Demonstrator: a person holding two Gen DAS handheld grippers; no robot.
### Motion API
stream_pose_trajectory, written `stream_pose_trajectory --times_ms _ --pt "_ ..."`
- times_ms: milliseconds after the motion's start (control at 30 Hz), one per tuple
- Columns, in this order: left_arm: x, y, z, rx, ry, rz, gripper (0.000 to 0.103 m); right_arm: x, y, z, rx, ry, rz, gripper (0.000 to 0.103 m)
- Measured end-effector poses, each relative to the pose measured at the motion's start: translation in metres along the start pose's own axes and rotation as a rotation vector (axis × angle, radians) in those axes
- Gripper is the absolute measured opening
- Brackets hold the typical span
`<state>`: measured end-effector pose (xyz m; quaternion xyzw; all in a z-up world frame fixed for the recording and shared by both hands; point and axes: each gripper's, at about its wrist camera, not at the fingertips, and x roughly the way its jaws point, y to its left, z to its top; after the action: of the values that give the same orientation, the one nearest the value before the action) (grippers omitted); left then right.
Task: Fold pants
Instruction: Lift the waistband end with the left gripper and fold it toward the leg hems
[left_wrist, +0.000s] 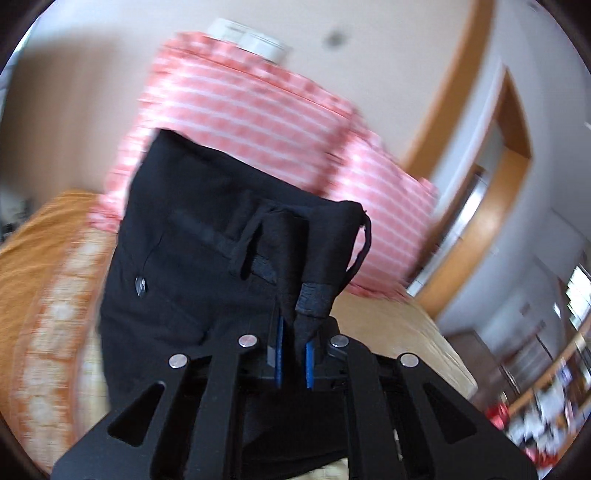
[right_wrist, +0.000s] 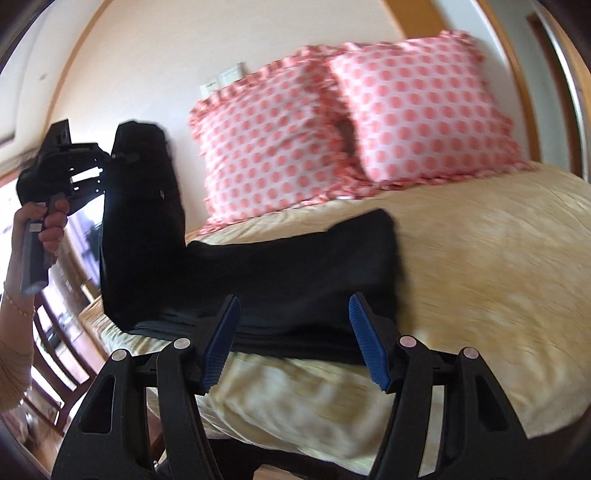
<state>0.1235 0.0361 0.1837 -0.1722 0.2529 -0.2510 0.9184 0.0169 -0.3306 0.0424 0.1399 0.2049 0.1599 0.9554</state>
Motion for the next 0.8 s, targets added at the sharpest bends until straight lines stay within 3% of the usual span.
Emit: stream_pose_trajectory --times_ms 100,200,300,433,567,800 --pt "0.037 -0.038 -0.027 0.018 0.074 -0.102 0.008 -0.012 -0.021 -0.006 0.035 -0.004 -0.052 0.063" --pt "0.093 -0.058 -0.072 -0.019 0.263 -0.175 0.008 -0.017 -0.036 -0.012 0.065 0.004 -0.086 0.063" --pt "0.133 -0.062 -0.114 -0.043 0.419 -0.182 0.008 -0.023 -0.048 -0.014 0.088 0.006 -0.107 0.063" --pt "0.128 -0.073 -0.110 -0.013 0.357 -0.163 0.008 -0.029 -0.061 -0.012 0.106 -0.003 -0.135 0.063" --pt "0.108 -0.095 -0.101 0.097 0.262 -0.137 0.008 -0.033 -0.068 -0.016 0.126 -0.010 -0.142 0.063" --pt "0.120 -0.117 -0.131 0.186 0.316 -0.154 0.008 -0.028 -0.067 -0.018 0.126 0.003 -0.146 0.064"
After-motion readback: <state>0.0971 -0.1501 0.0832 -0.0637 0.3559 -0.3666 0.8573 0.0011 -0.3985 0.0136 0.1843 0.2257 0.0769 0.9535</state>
